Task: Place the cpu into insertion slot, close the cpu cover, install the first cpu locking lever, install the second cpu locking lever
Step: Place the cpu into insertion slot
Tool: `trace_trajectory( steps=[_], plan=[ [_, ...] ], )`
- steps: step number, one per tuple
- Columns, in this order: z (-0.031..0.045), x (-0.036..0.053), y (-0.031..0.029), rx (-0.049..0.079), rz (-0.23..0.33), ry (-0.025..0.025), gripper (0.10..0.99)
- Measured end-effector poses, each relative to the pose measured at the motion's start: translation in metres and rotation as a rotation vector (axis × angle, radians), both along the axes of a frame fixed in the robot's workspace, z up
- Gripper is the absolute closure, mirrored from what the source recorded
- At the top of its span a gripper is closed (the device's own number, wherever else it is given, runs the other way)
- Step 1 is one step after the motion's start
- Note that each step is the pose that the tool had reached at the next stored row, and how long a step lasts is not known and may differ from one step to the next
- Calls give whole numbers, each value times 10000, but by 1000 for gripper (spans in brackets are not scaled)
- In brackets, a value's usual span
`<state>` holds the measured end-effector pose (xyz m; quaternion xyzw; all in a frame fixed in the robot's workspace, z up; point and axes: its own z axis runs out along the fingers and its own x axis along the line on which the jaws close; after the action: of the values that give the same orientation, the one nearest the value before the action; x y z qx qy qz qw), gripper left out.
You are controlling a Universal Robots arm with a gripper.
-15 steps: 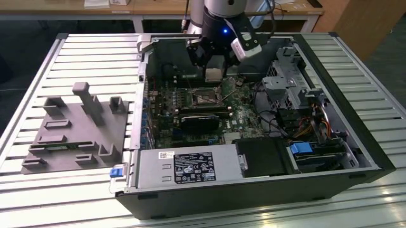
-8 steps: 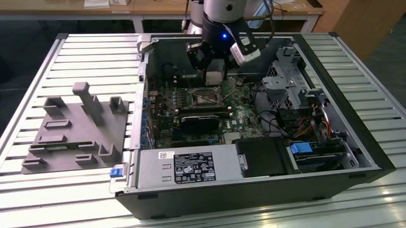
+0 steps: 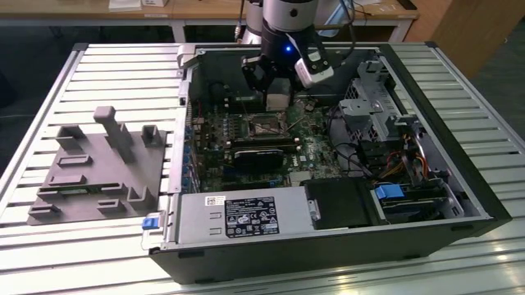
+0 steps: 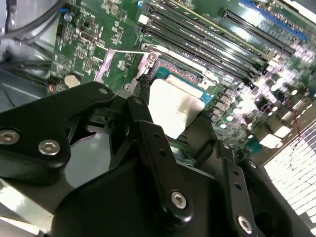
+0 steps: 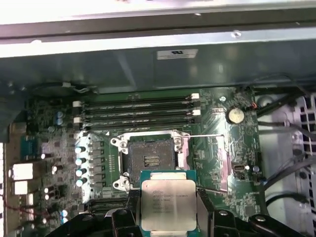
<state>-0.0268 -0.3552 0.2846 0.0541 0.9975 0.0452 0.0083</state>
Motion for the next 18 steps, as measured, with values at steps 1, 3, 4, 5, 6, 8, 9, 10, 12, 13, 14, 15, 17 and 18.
trace_trajectory(
  steps=[1,3,4,5,6,8,9,10,12,13,14,15,17,18],
  plan=[
    [-2,0,0,0,-180,1,549],
    [-6,0,0,0,-539,0,549],
    [-8,0,0,0,-721,0,549],
    [-10,0,0,0,-899,1,549],
    [-11,0,0,0,-1080,0,549],
    [-14,0,0,0,-1455,0,549],
    [-16,0,0,0,-1635,0,549],
    [-17,0,0,0,-1814,0,549],
    [-19,0,0,0,-2174,0,549],
    [-21,0,0,1,-2372,-1,549],
    [-21,0,0,1,-2550,-1,549],
    [-23,0,0,2,-2731,-1,549],
    [-24,0,0,2,-3090,-1,549],
    [-24,0,0,1,-3271,0,549]
  ],
)
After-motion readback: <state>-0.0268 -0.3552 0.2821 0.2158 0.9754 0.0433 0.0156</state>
